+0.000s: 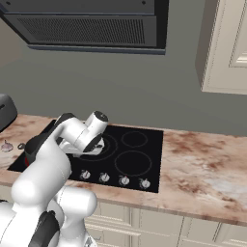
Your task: Turn on the burner for the pot on the stove. Wait thirty seconds for the pot to heat up. Then add the garlic to the pot.
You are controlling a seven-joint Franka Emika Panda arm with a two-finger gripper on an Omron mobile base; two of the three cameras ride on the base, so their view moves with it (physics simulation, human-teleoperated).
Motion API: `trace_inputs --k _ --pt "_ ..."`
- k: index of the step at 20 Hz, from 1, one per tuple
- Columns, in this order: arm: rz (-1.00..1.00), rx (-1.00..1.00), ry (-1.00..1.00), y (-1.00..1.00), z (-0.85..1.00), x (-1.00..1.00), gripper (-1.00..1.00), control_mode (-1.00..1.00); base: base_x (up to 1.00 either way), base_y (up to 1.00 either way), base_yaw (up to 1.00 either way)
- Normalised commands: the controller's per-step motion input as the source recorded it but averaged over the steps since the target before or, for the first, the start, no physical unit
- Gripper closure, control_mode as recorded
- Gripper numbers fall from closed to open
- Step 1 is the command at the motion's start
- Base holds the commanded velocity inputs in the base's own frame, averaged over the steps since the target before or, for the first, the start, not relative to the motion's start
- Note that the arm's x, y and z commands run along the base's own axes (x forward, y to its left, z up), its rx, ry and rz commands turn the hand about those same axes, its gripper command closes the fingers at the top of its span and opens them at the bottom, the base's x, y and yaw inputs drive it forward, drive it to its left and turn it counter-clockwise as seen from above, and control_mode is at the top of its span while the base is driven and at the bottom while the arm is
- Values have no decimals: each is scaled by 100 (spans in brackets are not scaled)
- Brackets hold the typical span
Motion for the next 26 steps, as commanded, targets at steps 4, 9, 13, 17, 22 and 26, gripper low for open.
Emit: trace_inputs --k 4,9,13,17,22,26 --pt "0 0 0 0 0 0 100 -100 0 0 0" --pt "0 0 0 0 0 0 100 -100 0 0 0" --pt "0 0 0 0 0 0 100 -100 0 0 0" --pt "0 0 0 0 0 0 100 -100 0 0 0" --pt "0 0 0 0 0 0 100 -100 0 0 0" --pt "0 0 0 0 0 0 100 -100 0 0 0"
